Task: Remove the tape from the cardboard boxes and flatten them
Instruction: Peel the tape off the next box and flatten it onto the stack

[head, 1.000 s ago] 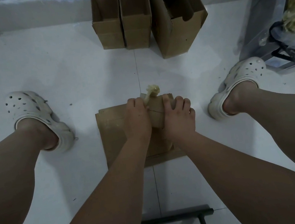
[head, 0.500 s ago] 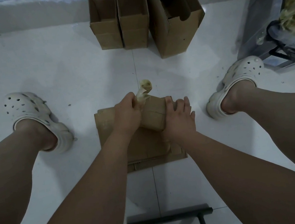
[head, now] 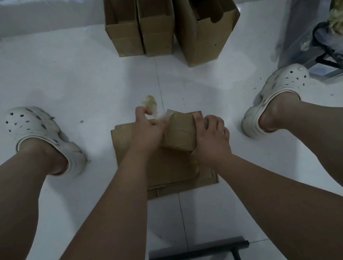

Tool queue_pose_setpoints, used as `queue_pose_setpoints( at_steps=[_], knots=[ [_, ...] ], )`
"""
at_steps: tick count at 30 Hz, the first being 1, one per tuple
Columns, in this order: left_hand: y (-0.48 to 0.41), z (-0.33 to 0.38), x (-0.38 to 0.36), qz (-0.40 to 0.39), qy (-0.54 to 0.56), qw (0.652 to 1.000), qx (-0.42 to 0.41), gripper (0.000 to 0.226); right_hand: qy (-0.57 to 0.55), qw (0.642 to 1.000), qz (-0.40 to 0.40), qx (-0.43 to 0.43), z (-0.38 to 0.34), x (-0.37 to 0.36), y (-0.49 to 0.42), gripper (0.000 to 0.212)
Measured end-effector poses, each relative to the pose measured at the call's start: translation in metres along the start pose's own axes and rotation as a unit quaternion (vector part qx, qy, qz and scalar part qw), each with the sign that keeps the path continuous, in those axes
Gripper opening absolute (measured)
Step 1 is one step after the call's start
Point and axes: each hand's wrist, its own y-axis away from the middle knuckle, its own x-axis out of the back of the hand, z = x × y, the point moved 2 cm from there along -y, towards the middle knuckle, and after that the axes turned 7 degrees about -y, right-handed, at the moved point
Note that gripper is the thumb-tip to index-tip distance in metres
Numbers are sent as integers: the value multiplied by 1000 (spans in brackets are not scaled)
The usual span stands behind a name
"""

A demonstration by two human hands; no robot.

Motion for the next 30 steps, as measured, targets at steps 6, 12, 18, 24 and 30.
queue_pose_setpoints(
  at_steps=[6, 12, 18, 24, 30],
  knots=[
    [-9, 20, 0, 26, -86, 996, 9, 100, 26, 998, 48, -5, -10, -3, 7, 95],
    [12, 33, -17, 208, -364, 872, -251, 49, 43, 997, 57, -2, -22, 2, 7, 94],
    [-5, 16, -2, 208, -322, 911, -154, 23, 79, 994, 74, 22, -36, 11, 8, 99],
    [-3, 14, 11, 258, -387, 867, -181, 15, 109, 990, 70, 57, -57, 18, 10, 108],
    [-5, 14, 17, 234, -363, 876, -214, 12, 113, 990, 58, 67, -68, 31, 14, 101]
  ],
)
